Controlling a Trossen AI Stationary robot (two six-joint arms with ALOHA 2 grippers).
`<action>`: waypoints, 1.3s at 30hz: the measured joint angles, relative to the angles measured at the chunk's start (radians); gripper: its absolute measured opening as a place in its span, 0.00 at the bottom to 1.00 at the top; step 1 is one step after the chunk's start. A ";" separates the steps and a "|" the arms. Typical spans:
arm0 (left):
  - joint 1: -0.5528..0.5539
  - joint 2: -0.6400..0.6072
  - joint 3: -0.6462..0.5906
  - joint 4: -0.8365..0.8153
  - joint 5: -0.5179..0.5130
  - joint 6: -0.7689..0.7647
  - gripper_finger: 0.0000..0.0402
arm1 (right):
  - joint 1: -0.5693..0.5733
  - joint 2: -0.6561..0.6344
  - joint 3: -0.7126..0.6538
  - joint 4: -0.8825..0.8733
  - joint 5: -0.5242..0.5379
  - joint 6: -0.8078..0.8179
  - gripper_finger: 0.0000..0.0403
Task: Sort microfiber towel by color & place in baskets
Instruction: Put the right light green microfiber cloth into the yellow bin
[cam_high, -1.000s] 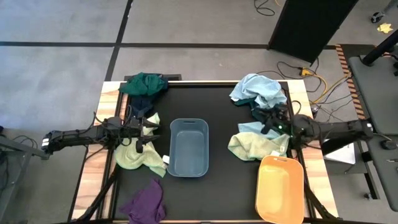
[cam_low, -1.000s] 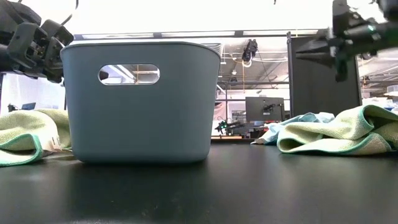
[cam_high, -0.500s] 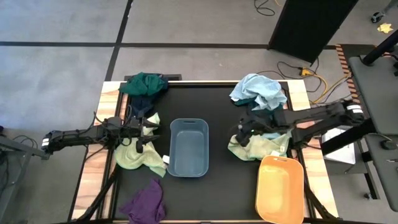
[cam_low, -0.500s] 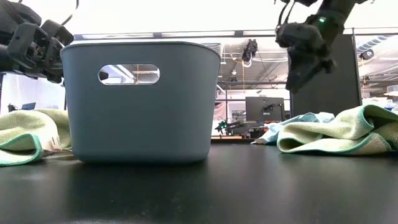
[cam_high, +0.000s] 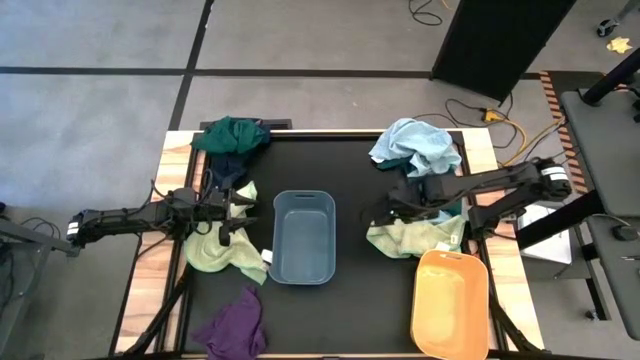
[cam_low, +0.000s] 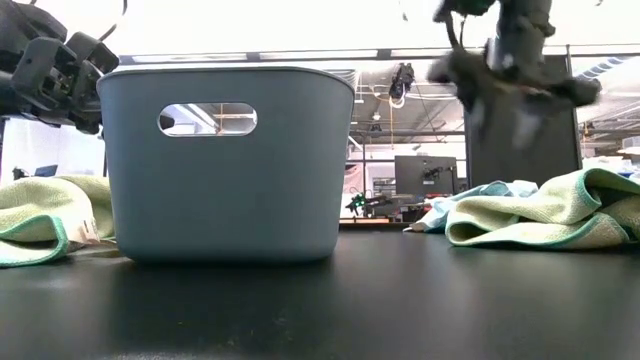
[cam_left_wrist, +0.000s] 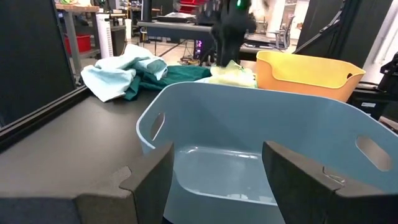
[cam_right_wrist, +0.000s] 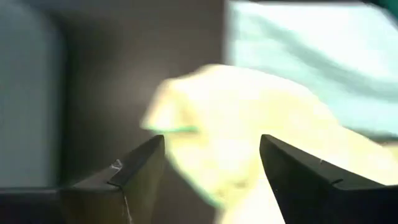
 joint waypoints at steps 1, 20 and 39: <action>0.000 0.000 0.000 0.000 0.000 0.000 0.57 | 0.000 0.005 -0.020 -0.013 -0.001 0.034 0.64; 0.000 0.004 0.000 0.030 0.000 -0.072 0.57 | 0.017 0.111 -0.165 0.087 -0.156 -0.054 0.44; 0.000 0.030 0.000 0.136 -0.016 -0.302 0.57 | -0.027 0.007 0.180 -0.117 0.063 -0.387 0.02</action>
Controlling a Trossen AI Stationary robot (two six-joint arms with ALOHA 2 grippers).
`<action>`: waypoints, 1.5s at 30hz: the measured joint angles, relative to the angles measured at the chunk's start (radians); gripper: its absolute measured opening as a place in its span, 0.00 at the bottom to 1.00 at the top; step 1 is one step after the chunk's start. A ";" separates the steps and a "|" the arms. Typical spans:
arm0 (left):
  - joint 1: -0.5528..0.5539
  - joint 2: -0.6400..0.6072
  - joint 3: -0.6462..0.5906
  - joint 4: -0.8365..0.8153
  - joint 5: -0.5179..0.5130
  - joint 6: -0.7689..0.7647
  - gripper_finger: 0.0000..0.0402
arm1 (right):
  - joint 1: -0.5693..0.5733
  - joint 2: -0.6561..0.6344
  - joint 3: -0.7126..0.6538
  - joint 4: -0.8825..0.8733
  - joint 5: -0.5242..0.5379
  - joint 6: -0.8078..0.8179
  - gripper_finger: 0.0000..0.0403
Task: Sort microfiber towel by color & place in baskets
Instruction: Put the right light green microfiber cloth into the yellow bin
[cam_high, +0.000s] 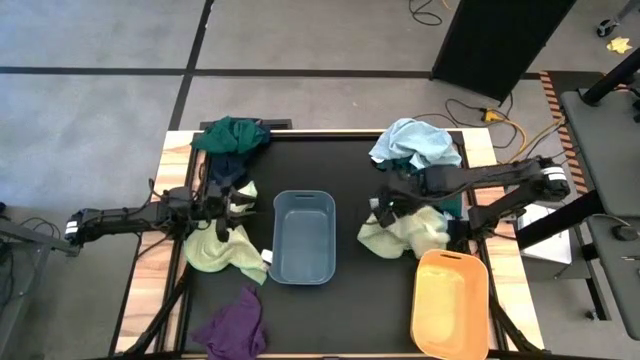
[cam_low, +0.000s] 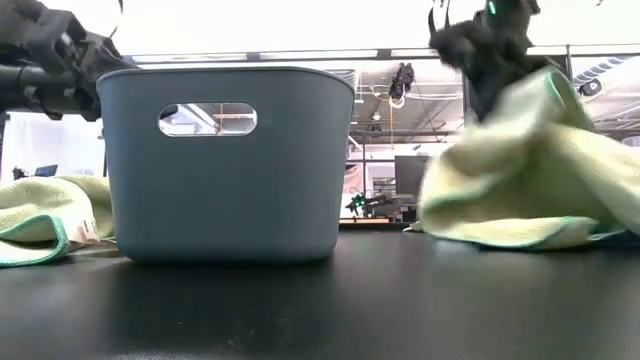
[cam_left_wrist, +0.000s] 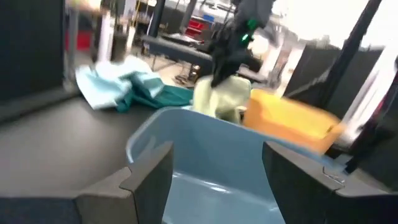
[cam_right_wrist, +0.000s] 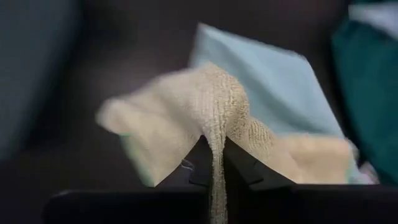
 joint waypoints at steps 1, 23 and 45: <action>0.000 0.000 0.000 0.004 -0.001 -0.071 0.57 | 0.000 -0.007 0.041 0.010 0.024 0.003 0.02; -0.001 0.012 0.000 0.064 -0.019 -0.285 0.57 | 0.249 -0.013 0.717 -0.216 -0.446 0.265 0.02; -0.002 0.026 0.000 0.273 -0.082 -0.296 0.57 | 0.757 0.050 0.327 -0.415 -0.355 0.601 0.02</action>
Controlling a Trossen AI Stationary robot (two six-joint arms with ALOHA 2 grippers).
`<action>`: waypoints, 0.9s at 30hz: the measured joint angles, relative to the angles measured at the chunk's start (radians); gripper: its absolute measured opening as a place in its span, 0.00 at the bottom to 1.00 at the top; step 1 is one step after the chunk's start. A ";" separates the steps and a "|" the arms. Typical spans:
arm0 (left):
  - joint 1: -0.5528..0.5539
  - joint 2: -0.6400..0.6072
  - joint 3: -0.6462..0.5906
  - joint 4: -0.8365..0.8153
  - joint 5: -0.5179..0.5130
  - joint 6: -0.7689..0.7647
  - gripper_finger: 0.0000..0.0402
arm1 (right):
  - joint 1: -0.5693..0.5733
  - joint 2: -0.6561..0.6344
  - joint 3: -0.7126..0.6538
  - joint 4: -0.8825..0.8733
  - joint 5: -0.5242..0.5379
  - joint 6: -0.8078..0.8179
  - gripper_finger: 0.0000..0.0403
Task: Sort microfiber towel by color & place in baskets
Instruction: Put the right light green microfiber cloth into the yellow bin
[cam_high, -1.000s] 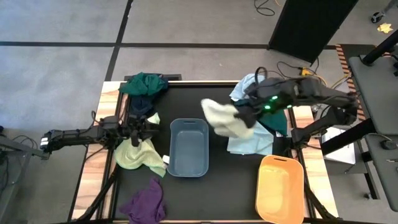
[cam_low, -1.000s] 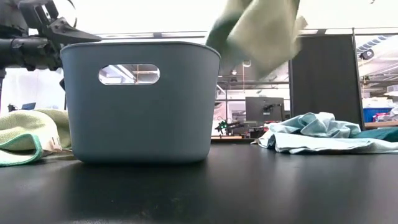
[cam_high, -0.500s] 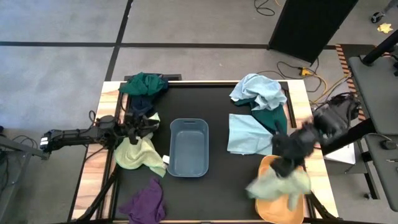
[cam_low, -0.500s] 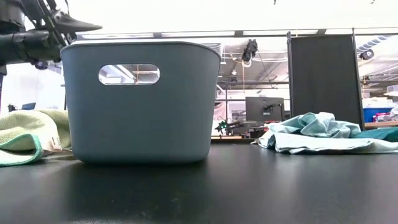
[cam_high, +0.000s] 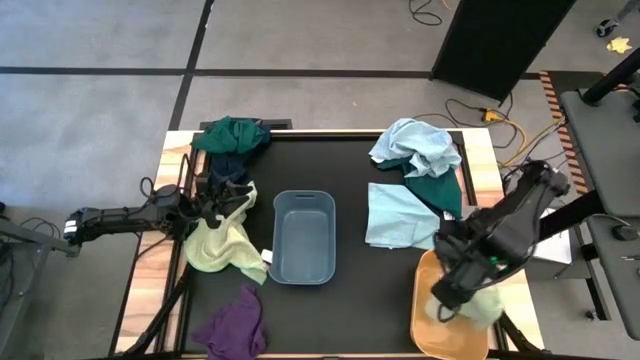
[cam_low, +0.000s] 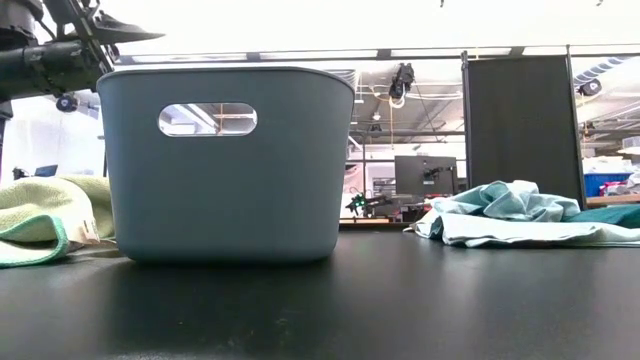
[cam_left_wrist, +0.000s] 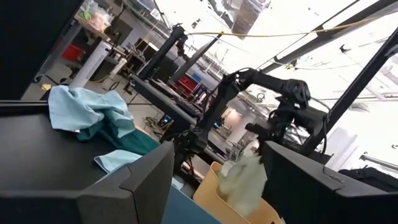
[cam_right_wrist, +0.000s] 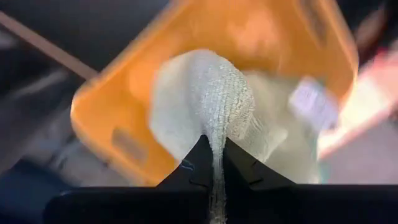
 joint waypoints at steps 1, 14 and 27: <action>0.000 0.001 0.000 0.002 0.000 0.000 0.57 | -0.005 0.014 -0.009 0.000 0.050 -0.040 0.02; -0.001 0.028 0.063 0.108 0.036 -0.026 0.57 | 0.041 0.338 -0.083 0.048 0.062 -0.597 0.05; -0.001 0.185 0.466 -0.706 0.167 0.347 0.57 | 0.060 0.462 -0.204 0.285 0.011 -0.564 0.44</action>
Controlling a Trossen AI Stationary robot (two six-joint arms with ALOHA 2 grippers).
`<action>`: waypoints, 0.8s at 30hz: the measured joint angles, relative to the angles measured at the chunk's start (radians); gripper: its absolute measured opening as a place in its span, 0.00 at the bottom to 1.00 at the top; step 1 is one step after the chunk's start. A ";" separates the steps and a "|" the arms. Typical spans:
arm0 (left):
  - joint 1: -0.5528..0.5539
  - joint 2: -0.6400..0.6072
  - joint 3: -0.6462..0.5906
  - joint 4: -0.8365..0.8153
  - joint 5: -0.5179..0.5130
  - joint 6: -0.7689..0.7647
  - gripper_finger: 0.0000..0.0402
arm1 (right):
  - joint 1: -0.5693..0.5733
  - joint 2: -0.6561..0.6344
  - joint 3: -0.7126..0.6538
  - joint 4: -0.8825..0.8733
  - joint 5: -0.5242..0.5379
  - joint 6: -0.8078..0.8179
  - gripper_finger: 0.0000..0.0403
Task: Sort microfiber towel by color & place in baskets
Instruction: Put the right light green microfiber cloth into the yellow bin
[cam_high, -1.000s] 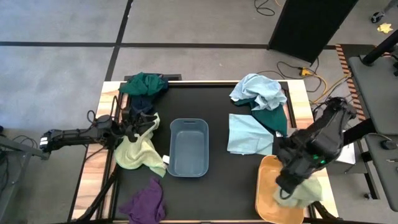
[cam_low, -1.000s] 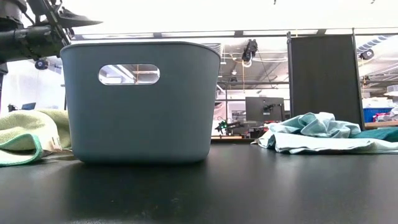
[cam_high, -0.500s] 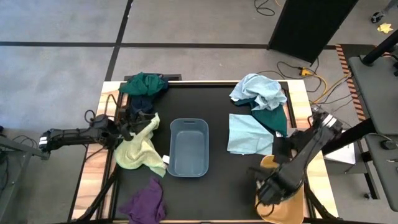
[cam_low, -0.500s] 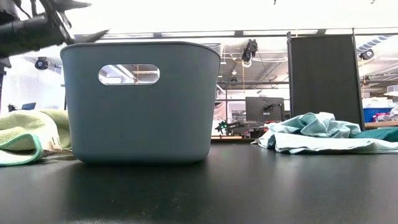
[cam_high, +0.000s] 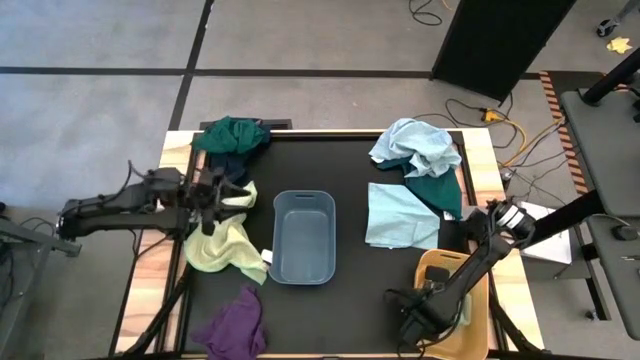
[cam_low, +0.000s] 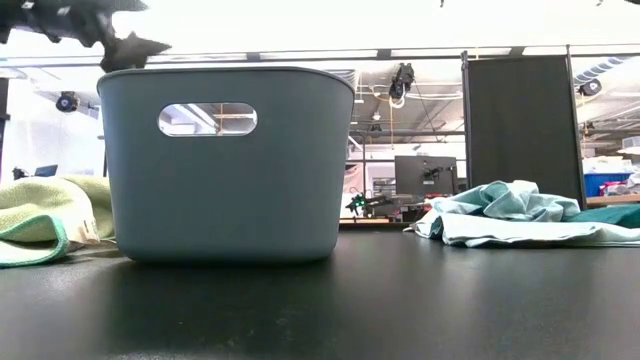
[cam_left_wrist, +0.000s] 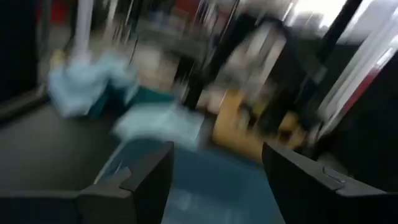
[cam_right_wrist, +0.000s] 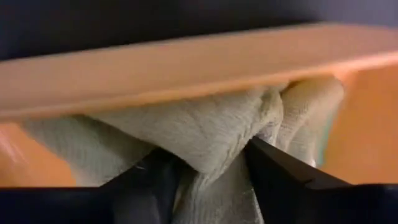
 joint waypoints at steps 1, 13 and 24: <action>0.001 0.019 0.025 -0.078 -0.003 0.021 0.57 | 0.000 -0.011 0.000 -0.020 -0.007 0.004 0.46; 0.001 0.161 0.072 -0.222 -0.034 0.041 0.57 | 0.015 -0.318 0.040 -0.174 -0.033 0.156 0.58; 0.000 0.222 0.136 -0.207 -0.055 -0.079 0.57 | 0.039 -0.382 -0.189 0.203 -0.052 0.643 0.52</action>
